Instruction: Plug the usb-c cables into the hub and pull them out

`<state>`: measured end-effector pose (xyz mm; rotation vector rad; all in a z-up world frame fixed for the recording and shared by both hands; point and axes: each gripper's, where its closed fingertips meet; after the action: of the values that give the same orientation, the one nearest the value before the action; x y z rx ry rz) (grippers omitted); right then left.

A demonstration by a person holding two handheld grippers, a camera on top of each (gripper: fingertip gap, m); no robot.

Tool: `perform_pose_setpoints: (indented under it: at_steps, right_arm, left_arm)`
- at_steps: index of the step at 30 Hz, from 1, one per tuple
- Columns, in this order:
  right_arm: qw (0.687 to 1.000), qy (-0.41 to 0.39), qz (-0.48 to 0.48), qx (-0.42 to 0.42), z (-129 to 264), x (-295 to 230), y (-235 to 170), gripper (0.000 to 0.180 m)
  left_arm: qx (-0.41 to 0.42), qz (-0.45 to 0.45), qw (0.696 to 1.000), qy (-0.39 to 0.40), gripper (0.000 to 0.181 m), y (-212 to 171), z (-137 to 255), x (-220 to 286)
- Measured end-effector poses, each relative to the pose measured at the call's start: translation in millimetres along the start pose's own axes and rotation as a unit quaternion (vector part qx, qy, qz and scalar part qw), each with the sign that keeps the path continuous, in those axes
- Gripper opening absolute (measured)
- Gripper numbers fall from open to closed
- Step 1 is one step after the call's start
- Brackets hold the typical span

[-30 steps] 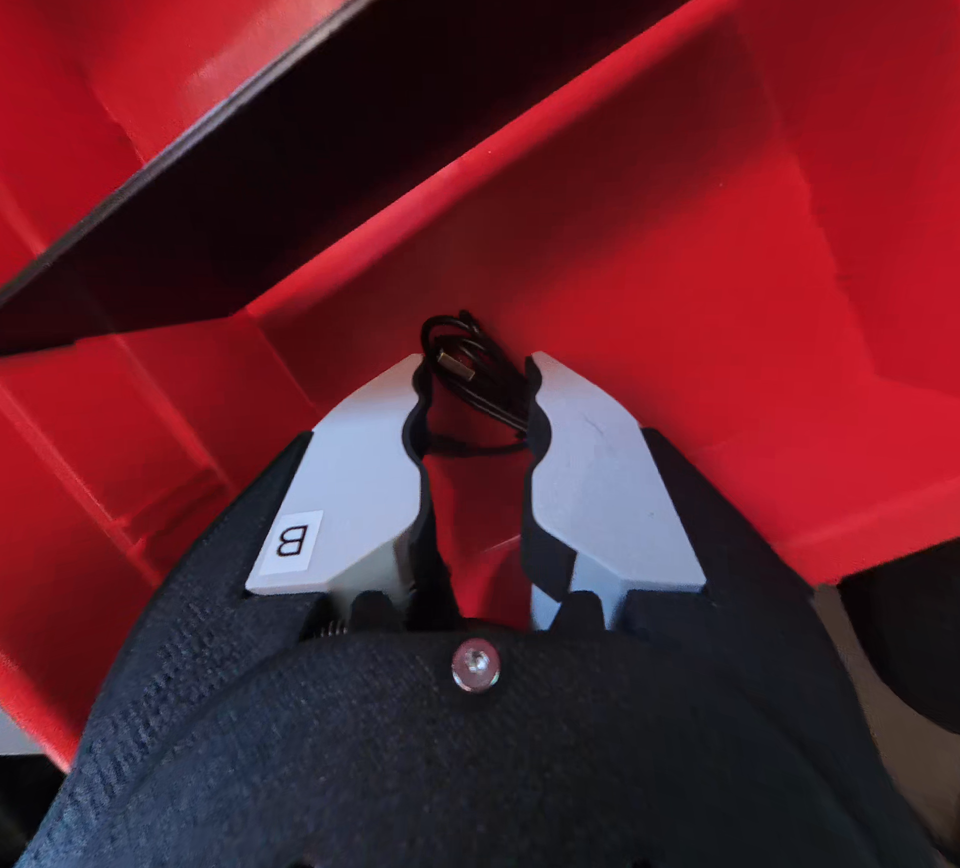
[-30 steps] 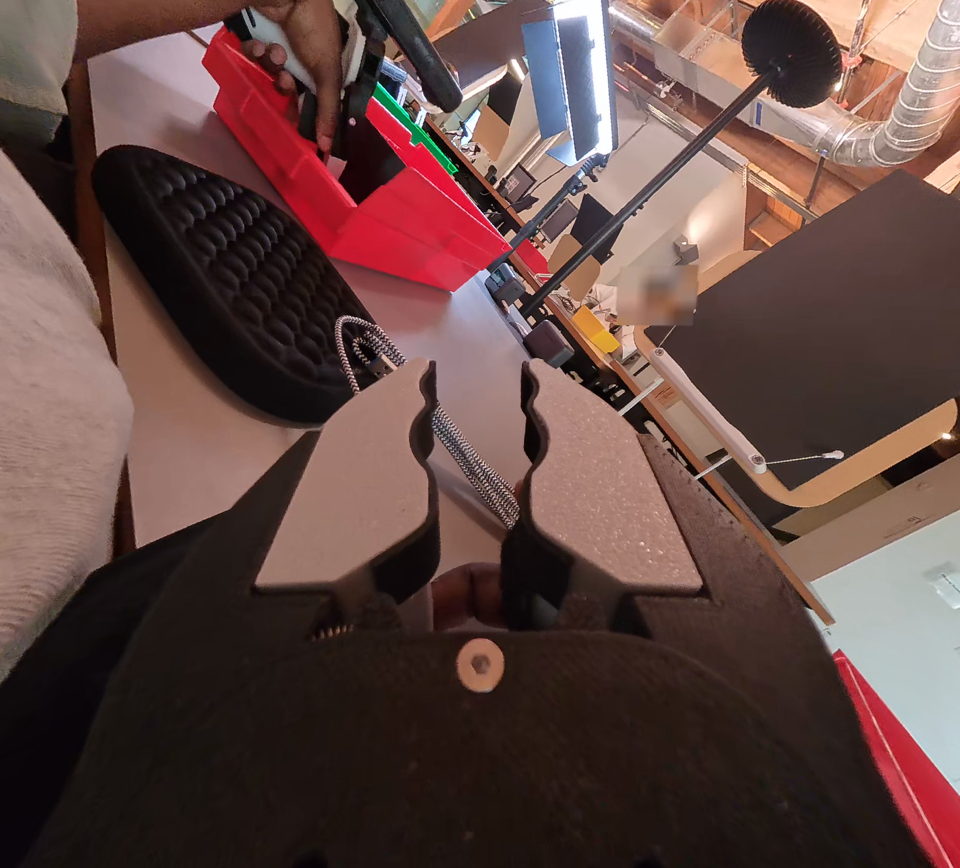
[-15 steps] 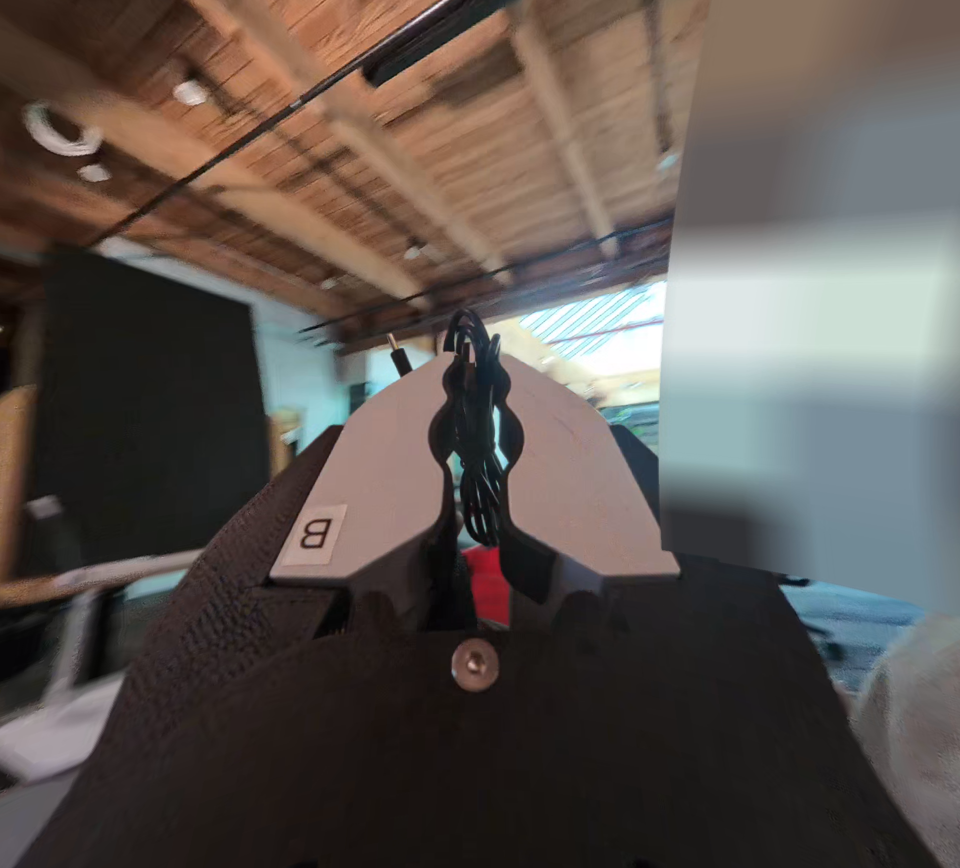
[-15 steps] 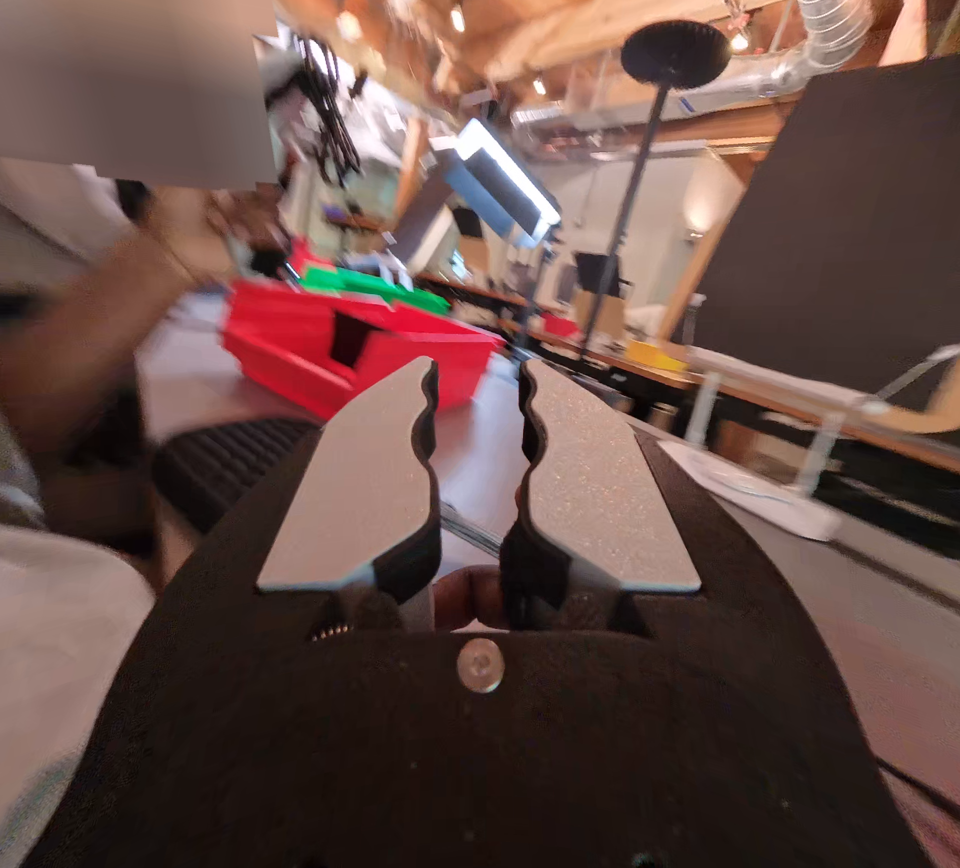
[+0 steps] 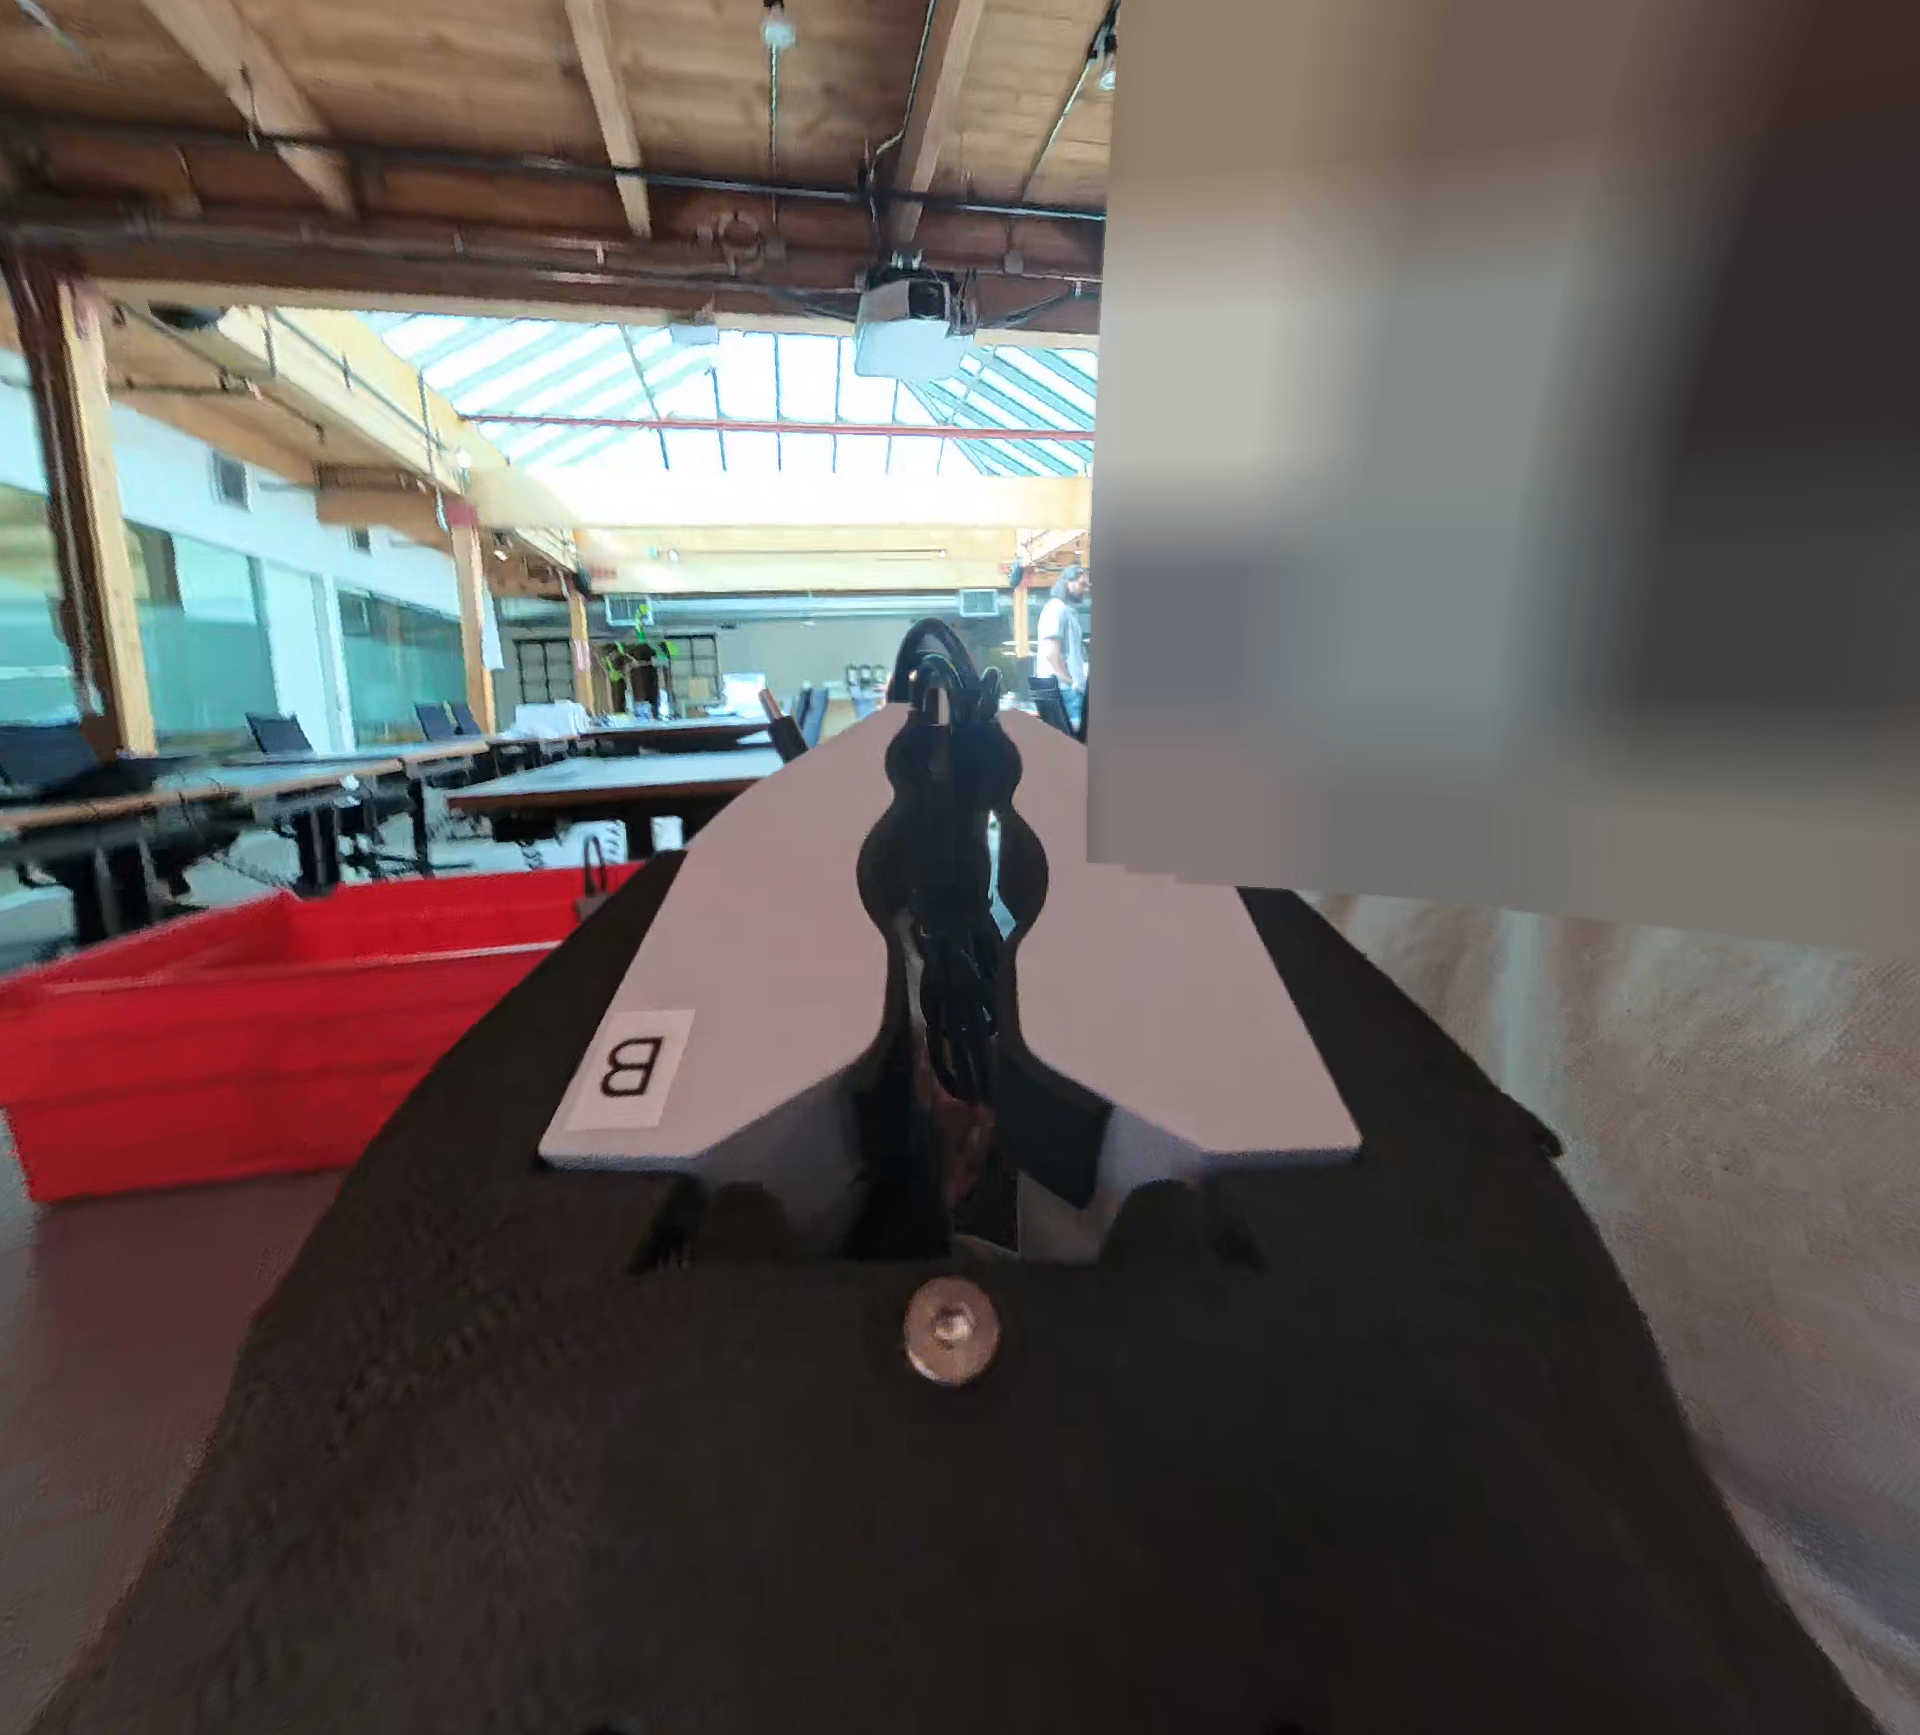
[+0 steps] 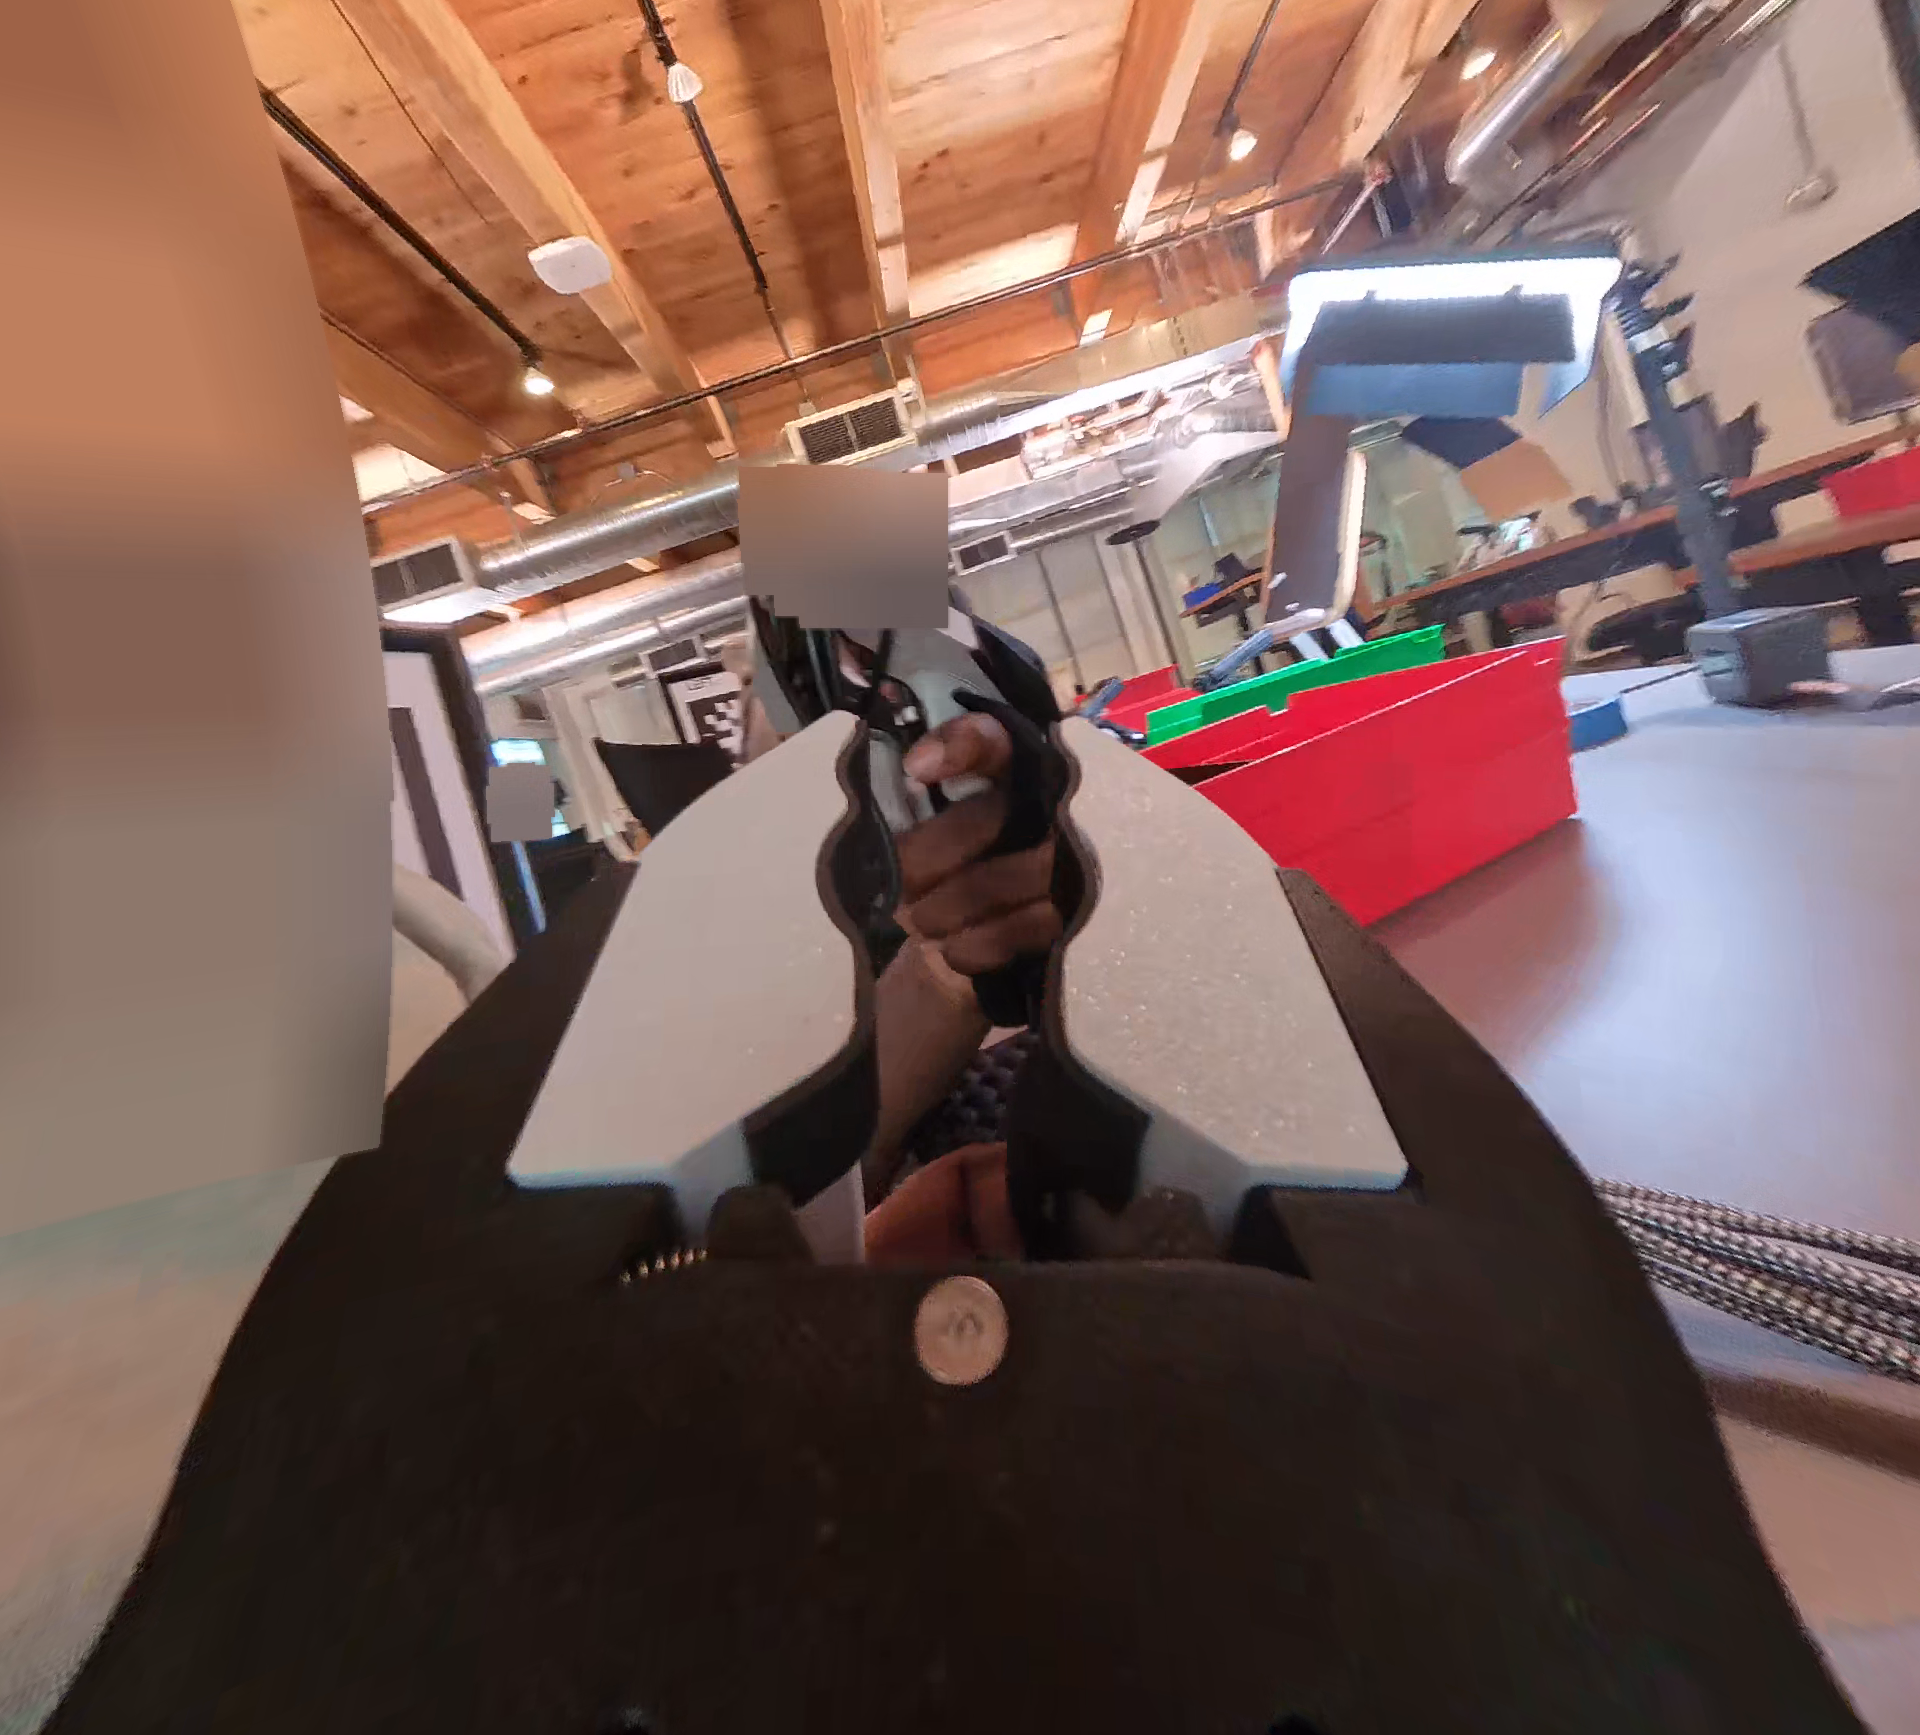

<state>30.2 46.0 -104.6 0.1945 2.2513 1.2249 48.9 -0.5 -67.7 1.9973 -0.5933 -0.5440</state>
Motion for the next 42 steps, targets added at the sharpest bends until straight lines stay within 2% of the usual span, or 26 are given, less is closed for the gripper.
perform_pose_setpoints:
  at_steps: [1, 4, 6, 8, 13, 15, 19, 23, 25, 27, 28, 30, 32, 33, 34, 36, 39, 42]
  right_arm:
    - [1.000, 0.012, -0.013, 0.000, 1, -2, 2, 0.031]
    - [0.999, 0.001, -0.034, 0.025, 7, 2, 9, 0.030]
    - [0.999, 0.013, -0.029, 0.044, 11, -1, 18, 0.029]
    - [0.998, 0.032, -0.037, 0.028, 10, -6, 14, 0.022]
    - [0.999, 0.027, 0.003, -0.024, 5, -9, -6, 0.006]
    - [1.000, 0.027, 0.011, -0.011, 9, -10, -1, 0.005]
    - [0.998, -0.028, -0.008, 0.050, 17, 10, 20, 0.005]
    - [0.995, -0.067, -0.047, 0.050, 18, 29, 21, 0.004]
    - [0.996, -0.060, -0.036, 0.050, 17, 26, 20, 0.005]
    - [0.996, -0.046, -0.040, 0.062, 20, 22, 24, 0.005]
    - [0.996, -0.032, -0.051, 0.072, 22, 19, 28, 0.005]
    - [0.993, -0.017, -0.076, 0.092, 26, 18, 35, 0.005]
    - [0.992, -0.032, -0.081, 0.096, 27, 24, 36, 0.004]
    - [0.992, -0.038, -0.073, 0.094, 27, 25, 35, 0.004]
    - [0.993, -0.041, -0.059, 0.089, 25, 23, 33, 0.004]
    - [0.996, -0.046, -0.022, 0.067, 20, 19, 25, 0.004]
    - [0.997, -0.057, 0.033, 0.037, 14, 14, 12, 0.005]
    - [0.994, -0.086, 0.041, 0.053, 15, 21, 16, 0.004]
  left_arm:
    - [-0.002, 0.022, 1.000, -0.009, 0.011, -4, -2, 0]
    - [-0.038, 0.048, 0.998, -0.030, 0.010, -20, -9, 5]
    - [-0.082, 0.045, 0.995, -0.018, 0.011, -35, -13, 1]
    - [-0.109, 0.048, 0.993, -0.016, 0.013, -45, -16, -1]
    - [-0.123, 0.046, 0.991, -0.031, 0.011, -49, -20, 4]
    - [-0.122, 0.026, 0.992, -0.011, 0.012, -48, -18, 0]
    - [-0.105, -0.032, 0.993, 0.040, 0.013, -35, -9, -9]
    - [-0.234, -0.112, 0.966, -0.005, 0.019, -71, -12, 6]
    - [-0.265, -0.102, 0.957, -0.054, 0.019, -86, -12, 21]
    - [-0.238, -0.108, 0.963, -0.064, 0.027, -76, -17, 26]
    - [-0.193, -0.128, 0.972, -0.039, 0.027, -58, -18, 21]
    - [-0.071, -0.166, 0.981, 0.064, 0.023, -13, -9, -2]
    - [0.036, -0.185, 0.962, 0.200, 0.019, 24, 18, -31]
    - [0.058, -0.192, 0.949, 0.244, 0.015, 32, 28, -39]
    - [0.043, -0.202, 0.936, 0.284, 0.013, 30, 35, -48]
    - [-0.073, -0.211, 0.916, 0.333, 0.014, 3, 33, -66]
    - [-0.223, -0.204, 0.909, 0.288, 0.022, -50, 11, -70]
    - [-0.275, -0.272, 0.884, 0.264, 0.023, -68, -4, -64]
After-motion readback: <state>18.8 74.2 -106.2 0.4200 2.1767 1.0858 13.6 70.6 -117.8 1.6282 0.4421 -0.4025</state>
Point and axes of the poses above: each gripper's, where its closed fingertips meet, z back along the fingers, y out of its top, x = y × z across the jaws, and after that the axes turned 11 degrees about -y, right-handed
